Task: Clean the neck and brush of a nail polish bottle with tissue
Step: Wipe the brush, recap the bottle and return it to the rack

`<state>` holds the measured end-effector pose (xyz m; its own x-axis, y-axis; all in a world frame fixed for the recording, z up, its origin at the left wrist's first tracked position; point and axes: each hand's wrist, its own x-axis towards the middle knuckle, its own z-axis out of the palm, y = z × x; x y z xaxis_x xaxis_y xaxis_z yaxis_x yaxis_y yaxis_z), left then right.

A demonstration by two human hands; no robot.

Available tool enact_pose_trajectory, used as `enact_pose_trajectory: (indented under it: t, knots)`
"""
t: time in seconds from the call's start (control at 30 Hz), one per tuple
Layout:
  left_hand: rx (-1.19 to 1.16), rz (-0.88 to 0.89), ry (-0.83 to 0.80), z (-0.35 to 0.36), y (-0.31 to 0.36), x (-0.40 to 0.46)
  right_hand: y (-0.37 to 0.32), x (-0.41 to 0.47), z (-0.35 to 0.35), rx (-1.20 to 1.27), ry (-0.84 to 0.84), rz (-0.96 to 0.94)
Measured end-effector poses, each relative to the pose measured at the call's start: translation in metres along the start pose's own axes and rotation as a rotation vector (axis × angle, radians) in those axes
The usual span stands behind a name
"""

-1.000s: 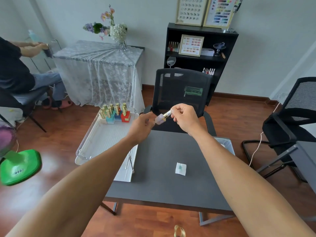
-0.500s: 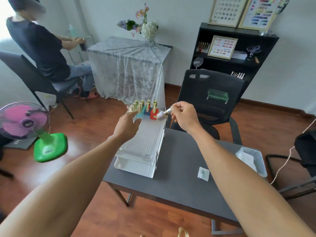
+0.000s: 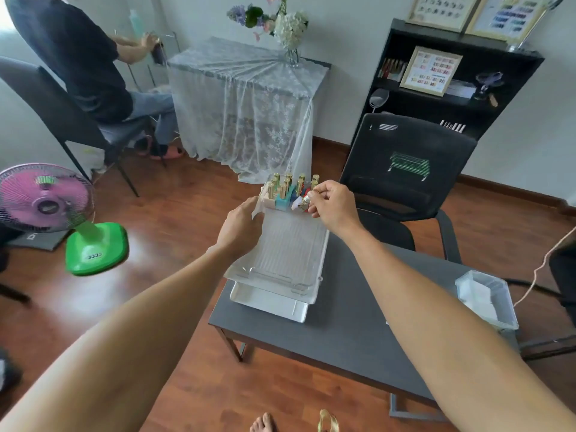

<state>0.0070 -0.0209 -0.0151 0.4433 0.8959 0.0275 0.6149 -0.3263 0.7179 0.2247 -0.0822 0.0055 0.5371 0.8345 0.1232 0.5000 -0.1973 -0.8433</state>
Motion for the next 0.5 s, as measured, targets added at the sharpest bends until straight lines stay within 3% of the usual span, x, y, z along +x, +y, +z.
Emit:
enact_pose_trajectory:
  t: [0.13, 0.5]
  knots:
    - [0.008, -0.074, -0.052, 0.005, -0.009, 0.002, 0.003, 0.003, 0.011, -0.041, -0.007, -0.023]
    - [0.054, -0.116, -0.007, 0.013, -0.017, 0.003, 0.001, 0.017, 0.029, -0.176, -0.031, -0.049]
